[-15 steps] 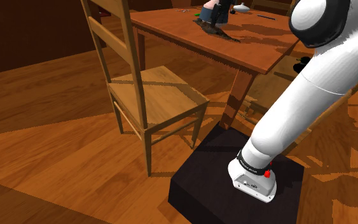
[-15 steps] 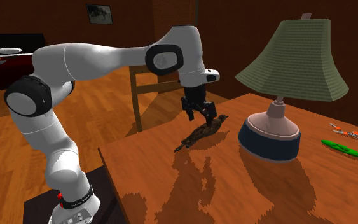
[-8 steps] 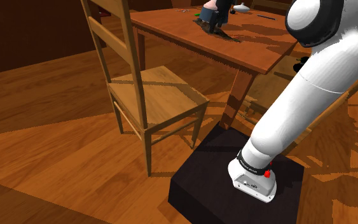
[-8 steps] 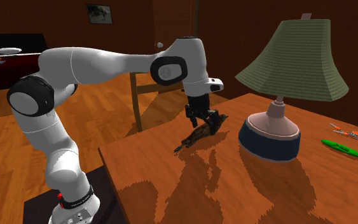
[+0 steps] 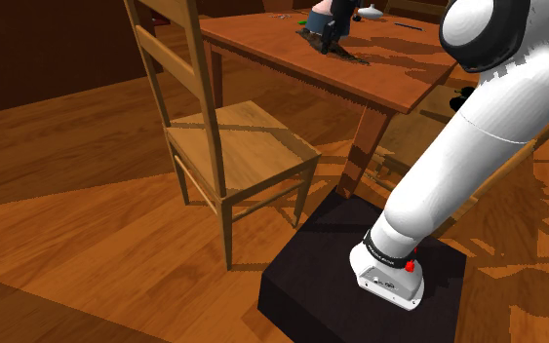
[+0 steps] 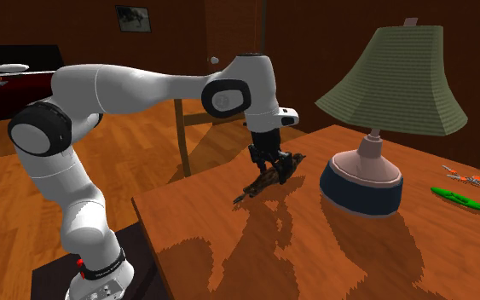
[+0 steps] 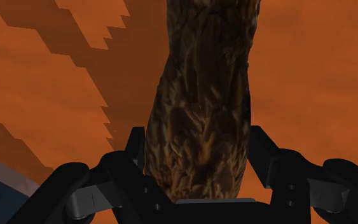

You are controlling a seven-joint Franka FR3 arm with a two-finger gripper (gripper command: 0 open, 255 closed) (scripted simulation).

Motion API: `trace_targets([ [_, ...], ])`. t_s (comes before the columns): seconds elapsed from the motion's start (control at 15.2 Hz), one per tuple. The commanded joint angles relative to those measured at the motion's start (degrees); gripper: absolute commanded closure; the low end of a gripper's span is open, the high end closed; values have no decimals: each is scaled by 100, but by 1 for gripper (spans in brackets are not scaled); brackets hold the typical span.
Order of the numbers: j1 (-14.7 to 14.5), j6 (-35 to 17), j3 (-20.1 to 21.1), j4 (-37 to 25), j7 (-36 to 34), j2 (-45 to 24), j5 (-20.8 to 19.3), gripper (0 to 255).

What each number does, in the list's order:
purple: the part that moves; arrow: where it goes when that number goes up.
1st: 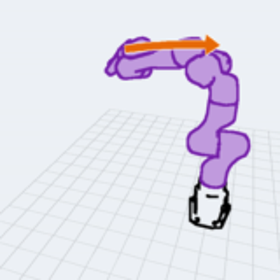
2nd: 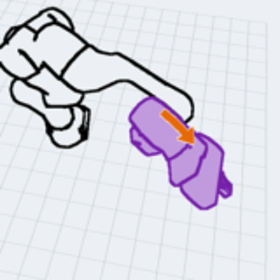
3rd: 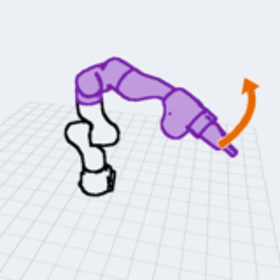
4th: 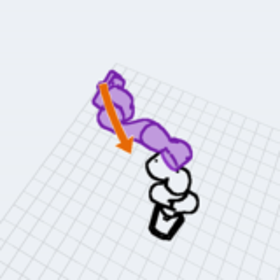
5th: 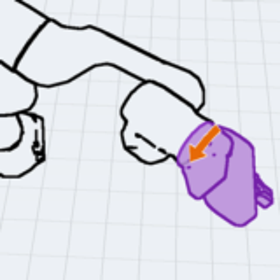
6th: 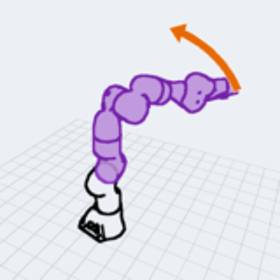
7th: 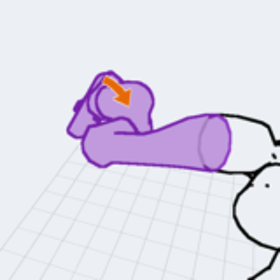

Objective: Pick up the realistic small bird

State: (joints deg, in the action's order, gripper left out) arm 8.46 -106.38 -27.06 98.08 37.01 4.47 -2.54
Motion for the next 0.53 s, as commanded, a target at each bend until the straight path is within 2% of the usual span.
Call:
trace_targets([
  [0.0, -1, -1, 2, 2, -1, 0, 1, 255],
  [0.26, 0, 3, 0, -2, 2, 0, 1, 255],
  [0.46, 1, 244, -7, -291, 24, -53, 30, 255],
])
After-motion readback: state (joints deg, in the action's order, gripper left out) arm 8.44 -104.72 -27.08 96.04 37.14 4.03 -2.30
